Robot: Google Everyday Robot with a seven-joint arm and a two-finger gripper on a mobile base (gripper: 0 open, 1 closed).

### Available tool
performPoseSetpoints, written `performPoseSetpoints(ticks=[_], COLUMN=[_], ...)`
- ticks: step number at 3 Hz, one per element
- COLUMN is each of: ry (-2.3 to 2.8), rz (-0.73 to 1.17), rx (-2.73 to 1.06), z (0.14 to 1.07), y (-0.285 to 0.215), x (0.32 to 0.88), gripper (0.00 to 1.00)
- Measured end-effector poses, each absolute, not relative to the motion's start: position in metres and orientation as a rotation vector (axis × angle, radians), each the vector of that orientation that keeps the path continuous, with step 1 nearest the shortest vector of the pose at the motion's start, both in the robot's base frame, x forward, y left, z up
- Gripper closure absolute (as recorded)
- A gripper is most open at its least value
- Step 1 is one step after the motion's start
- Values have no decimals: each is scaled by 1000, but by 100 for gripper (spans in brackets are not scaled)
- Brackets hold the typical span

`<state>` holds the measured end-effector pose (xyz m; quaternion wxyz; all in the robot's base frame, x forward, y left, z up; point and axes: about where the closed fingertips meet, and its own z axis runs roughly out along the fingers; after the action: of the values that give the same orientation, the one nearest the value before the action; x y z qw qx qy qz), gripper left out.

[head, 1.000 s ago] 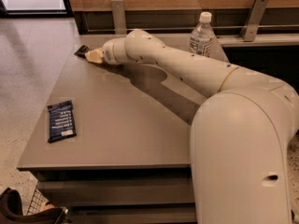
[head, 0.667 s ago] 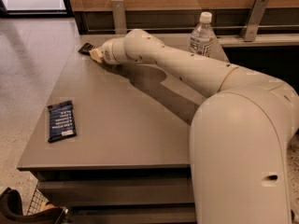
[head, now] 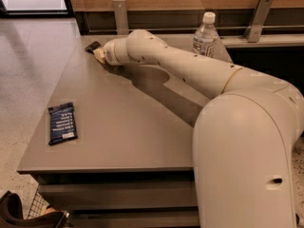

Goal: Pick rxbar chocolate

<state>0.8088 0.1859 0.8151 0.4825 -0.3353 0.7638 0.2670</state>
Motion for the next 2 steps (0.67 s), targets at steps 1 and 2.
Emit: performPoseSetpoints(ticks=[1,2], ry=[1861,1861], rz=[651,651], rx=[-817,-817], z=[815,815], y=[186,186], x=[809,809], gripper=[100,100])
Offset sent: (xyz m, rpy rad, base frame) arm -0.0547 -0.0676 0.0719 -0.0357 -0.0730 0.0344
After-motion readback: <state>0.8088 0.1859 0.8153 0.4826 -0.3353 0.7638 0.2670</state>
